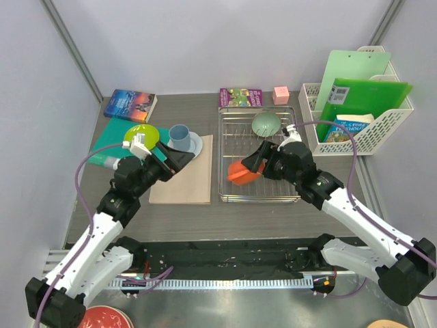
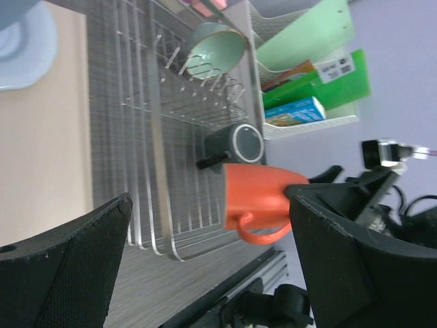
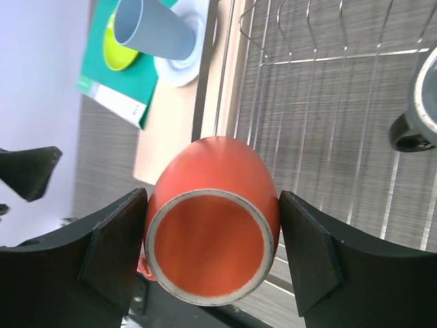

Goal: Unload the mixed dishes from the dish rack
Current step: Pick up the cup from the dish rack.

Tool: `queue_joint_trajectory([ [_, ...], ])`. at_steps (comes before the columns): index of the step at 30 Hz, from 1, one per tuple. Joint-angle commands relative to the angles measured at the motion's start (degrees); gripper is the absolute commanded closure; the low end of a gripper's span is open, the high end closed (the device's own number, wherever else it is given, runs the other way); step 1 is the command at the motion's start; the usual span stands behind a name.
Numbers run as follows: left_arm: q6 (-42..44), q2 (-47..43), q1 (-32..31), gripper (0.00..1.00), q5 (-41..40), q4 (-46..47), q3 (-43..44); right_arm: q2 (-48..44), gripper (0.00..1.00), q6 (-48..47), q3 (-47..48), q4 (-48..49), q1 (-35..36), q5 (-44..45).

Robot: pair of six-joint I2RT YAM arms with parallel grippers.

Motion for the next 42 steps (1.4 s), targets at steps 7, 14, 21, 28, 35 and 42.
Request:
queue_joint_trajectory([
  [7,-13.28,10.23,-0.02,0.05,13.72,33.60,-5.86,-1.47,0.99,18.93,-12.08,40.74,-7.76,-16.08],
  [14,-13.64,13.84,-0.81,0.05,15.40,37.58,-5.69,1.69,0.99,28.07,-17.79,57.91,-10.49,-19.60],
  [21,-9.26,15.07,-5.82,0.07,14.35,40.57,-5.07,10.56,0.99,37.02,-19.99,71.71,-10.66,-21.36],
  [28,1.03,15.33,-10.30,0.10,10.65,39.08,-4.19,19.18,0.99,45.99,-20.26,88.93,-10.57,-24.08],
  [35,4.73,15.60,-10.48,0.12,8.37,37.07,-4.02,21.65,0.99,48.64,-19.73,93.17,-10.66,-26.02],
  [42,7.10,14.90,-10.48,0.12,5.47,35.12,-2.61,22.44,0.99,49.61,-19.99,94.66,-10.57,-27.78],
])
